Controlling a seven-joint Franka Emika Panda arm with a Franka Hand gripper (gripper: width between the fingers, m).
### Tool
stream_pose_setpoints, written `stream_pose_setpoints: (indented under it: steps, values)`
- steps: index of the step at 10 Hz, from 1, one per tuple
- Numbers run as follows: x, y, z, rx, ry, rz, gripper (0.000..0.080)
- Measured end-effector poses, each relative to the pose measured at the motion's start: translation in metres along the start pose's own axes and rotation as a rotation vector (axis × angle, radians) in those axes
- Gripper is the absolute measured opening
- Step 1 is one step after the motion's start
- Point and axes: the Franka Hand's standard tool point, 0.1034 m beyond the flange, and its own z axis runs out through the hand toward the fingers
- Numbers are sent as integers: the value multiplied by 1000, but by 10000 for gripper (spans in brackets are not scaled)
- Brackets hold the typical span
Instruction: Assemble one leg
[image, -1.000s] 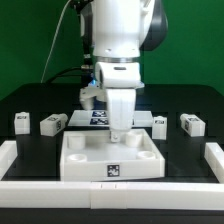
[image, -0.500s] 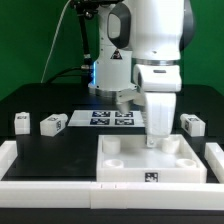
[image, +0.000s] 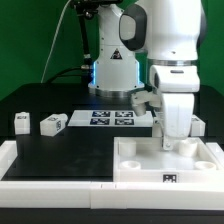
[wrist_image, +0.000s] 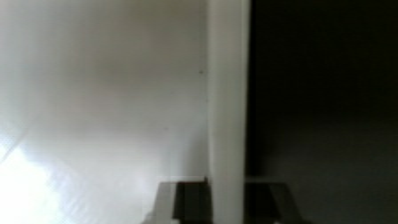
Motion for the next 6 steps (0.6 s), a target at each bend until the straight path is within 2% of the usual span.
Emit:
stream_pose_setpoints:
  steps: [4,5,6]
  values:
    - [0,3,1,-2,-4,16,60]
    - [0,3,1,-2,-4,16,241]
    - [0,3,1,-2,-4,16,376]
